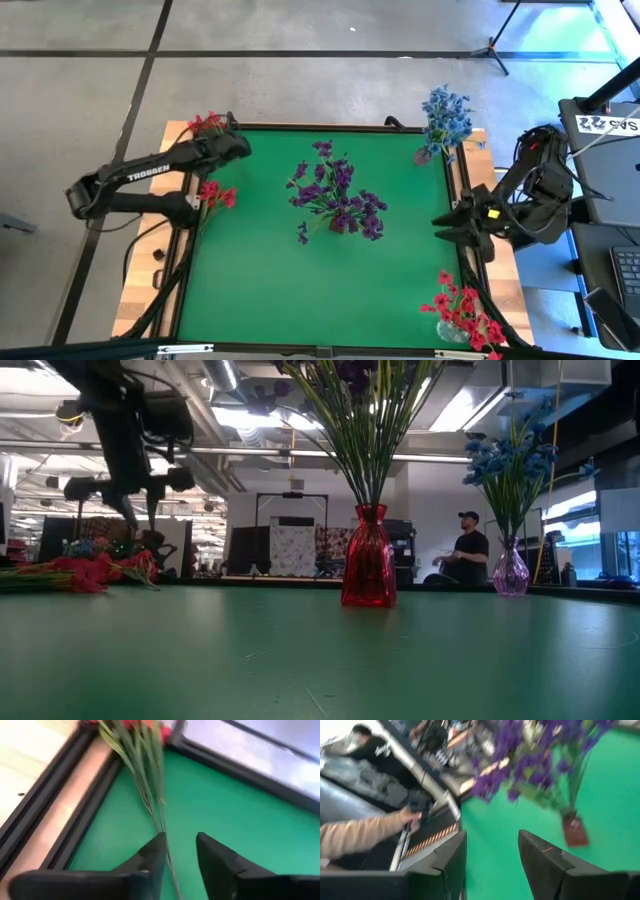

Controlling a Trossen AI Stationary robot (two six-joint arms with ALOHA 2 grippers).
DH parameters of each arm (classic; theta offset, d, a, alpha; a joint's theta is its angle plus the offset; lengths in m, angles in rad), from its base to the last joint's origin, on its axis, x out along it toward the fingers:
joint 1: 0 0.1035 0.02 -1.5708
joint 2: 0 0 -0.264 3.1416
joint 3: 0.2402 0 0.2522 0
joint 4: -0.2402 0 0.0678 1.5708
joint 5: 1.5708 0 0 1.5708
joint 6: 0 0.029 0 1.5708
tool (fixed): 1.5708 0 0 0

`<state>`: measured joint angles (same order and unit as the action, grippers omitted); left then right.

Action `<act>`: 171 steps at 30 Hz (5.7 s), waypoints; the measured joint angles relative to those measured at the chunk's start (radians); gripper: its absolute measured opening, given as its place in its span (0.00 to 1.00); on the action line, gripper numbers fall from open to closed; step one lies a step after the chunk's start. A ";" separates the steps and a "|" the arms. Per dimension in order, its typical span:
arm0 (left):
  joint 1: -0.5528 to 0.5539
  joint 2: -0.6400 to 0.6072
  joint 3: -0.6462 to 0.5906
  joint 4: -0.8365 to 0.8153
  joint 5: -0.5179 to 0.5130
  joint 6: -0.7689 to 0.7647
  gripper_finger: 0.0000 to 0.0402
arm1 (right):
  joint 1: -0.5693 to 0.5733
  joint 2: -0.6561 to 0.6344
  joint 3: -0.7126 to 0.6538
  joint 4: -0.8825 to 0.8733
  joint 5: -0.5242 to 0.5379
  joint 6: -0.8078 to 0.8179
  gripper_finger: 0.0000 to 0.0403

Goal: Sort flowers into vase by color
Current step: Put the top red flowers into the transparent vase

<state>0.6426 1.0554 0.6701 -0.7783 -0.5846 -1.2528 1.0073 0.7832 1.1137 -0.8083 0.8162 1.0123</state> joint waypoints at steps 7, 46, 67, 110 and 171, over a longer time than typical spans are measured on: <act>0.199 0.106 0.000 0.031 0.074 -0.098 0.42 | -0.001 0.023 -0.001 0.021 0.320 -0.129 0.45; 0.317 0.488 0.000 0.280 0.123 -0.223 0.24 | -0.676 -0.139 0.000 -0.002 0.067 -0.585 0.45; -0.131 -0.112 -0.002 0.379 -0.052 -0.043 0.02 | -0.675 -0.138 0.000 0.008 0.077 -0.628 0.45; -1.196 0.260 0.538 1.276 -0.016 1.107 0.02 | -0.673 0.137 0.000 0.755 -0.710 -0.546 0.58; -1.008 0.808 1.049 1.098 0.063 1.077 0.08 | -0.505 0.323 0.000 1.003 -0.477 -0.655 0.03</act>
<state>-0.3651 1.8639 1.7195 0.3193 -0.5214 -0.1757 0.5026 1.1057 1.1133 0.1946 0.3395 0.3577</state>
